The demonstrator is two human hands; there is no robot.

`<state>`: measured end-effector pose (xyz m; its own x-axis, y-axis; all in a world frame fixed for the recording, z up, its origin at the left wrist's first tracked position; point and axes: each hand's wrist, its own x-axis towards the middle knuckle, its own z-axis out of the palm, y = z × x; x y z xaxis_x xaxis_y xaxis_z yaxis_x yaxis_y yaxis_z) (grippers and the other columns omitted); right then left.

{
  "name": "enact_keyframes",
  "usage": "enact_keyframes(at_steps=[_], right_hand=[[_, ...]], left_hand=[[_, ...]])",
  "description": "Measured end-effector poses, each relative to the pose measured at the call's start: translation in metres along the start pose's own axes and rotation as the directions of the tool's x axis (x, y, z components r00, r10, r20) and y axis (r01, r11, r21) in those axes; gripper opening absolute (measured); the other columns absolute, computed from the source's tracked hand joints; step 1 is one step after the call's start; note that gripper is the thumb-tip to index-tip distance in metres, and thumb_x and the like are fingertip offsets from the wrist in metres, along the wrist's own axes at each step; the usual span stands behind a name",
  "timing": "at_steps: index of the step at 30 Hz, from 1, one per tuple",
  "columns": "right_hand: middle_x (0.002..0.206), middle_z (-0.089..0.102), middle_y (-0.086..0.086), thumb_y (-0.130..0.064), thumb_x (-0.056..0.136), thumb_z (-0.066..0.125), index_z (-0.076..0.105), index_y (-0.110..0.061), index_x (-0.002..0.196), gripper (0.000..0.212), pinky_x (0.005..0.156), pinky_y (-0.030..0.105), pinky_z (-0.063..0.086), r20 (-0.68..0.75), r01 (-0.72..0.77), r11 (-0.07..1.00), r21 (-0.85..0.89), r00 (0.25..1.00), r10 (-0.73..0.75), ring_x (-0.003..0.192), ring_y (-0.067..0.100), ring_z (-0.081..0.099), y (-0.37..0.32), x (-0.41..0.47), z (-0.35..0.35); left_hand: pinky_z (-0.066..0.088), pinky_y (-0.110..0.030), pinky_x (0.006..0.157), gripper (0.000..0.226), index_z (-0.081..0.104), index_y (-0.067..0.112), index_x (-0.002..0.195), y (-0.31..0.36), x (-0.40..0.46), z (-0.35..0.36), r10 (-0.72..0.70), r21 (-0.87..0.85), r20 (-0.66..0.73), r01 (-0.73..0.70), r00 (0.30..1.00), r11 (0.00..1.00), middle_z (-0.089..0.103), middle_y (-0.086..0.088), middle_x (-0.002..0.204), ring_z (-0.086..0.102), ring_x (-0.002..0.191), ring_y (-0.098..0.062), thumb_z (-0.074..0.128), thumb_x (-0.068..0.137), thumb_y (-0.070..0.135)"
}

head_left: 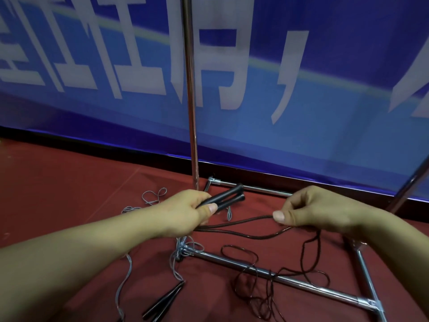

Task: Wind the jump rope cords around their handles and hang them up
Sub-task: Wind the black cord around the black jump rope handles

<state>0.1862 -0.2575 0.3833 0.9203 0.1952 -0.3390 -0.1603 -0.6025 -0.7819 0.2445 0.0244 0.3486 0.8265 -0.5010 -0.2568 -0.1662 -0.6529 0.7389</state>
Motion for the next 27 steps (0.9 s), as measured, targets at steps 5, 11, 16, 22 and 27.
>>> enact_keyframes(at_steps=[5, 11, 16, 22, 27], right_hand=[[0.081, 0.07, 0.005, -0.045, 0.061, 0.092, 0.079, -0.02, 0.09, 0.04, 0.073, 0.036, 0.046, 0.04, 0.07, 0.997, 0.013, 0.997, -0.07, 0.075, 0.015, 0.057, 0.008, -0.001, -0.002], [0.057, 0.055, -0.001, -0.038, 0.072, 0.076, 0.07, -0.011, 0.068, 0.027, 0.049, 0.024, 0.032, -0.135, 0.121, 0.986, 0.114, 0.985, -0.105, 0.052, 0.012, 0.039, 0.007, -0.003, 0.001], [0.056, 0.05, -0.001, -0.033, 0.073, 0.072, 0.068, -0.013, 0.064, 0.022, 0.047, 0.023, 0.031, -0.212, 0.145, 0.961, 0.235, 0.973, -0.095, 0.047, 0.011, 0.036, 0.002, 0.0, 0.004], [0.063, 0.061, 0.007, -0.011, 0.089, 0.069, 0.075, -0.009, 0.073, 0.018, 0.046, 0.024, 0.031, -0.294, 0.069, 0.949, 0.309, 0.956, 0.026, 0.044, 0.011, 0.039, 0.004, 0.009, 0.007], [0.062, 0.063, 0.005, -0.008, 0.089, 0.069, 0.079, -0.013, 0.08, 0.014, 0.051, 0.026, 0.033, -0.366, 0.038, 0.959, 0.28, 0.928, 0.07, 0.052, 0.015, 0.041, 0.008, 0.012, 0.003]], left_hand=[[0.041, -0.021, 0.042, 0.028, 0.06, 0.013, 0.093, -0.001, -0.004, -0.001, -0.071, -0.064, 0.033, 0.073, 0.997, 0.995, 0.048, 0.006, 0.063, 0.045, 0.043, -0.006, 0.051, 0.103, 0.037], [0.041, -0.02, 0.036, 0.023, 0.054, 0.007, 0.09, 0.003, -0.007, -0.002, -0.081, -0.153, 0.045, 0.087, 0.996, 0.984, 0.056, 0.002, 0.054, 0.055, 0.038, -0.008, 0.049, 0.106, 0.024], [0.051, -0.024, 0.043, 0.025, 0.06, -0.001, 0.102, 0.005, -0.005, -0.004, -0.132, -0.217, 0.073, 0.145, 0.989, 0.965, 0.067, -0.007, 0.073, 0.066, 0.054, -0.015, 0.053, 0.105, 0.023], [0.063, -0.029, 0.06, 0.022, 0.066, 0.0, 0.095, 0.009, 0.001, 0.0, -0.209, -0.265, 0.096, 0.227, 0.973, 0.937, 0.075, -0.013, 0.085, 0.076, 0.073, -0.022, 0.056, 0.103, 0.018], [0.035, -0.018, 0.039, 0.022, 0.066, 0.005, 0.102, 0.02, -0.002, 0.003, -0.18, -0.262, 0.128, 0.208, 0.975, 0.942, 0.07, 0.0, 0.078, 0.047, 0.046, -0.007, 0.051, 0.105, 0.021]])
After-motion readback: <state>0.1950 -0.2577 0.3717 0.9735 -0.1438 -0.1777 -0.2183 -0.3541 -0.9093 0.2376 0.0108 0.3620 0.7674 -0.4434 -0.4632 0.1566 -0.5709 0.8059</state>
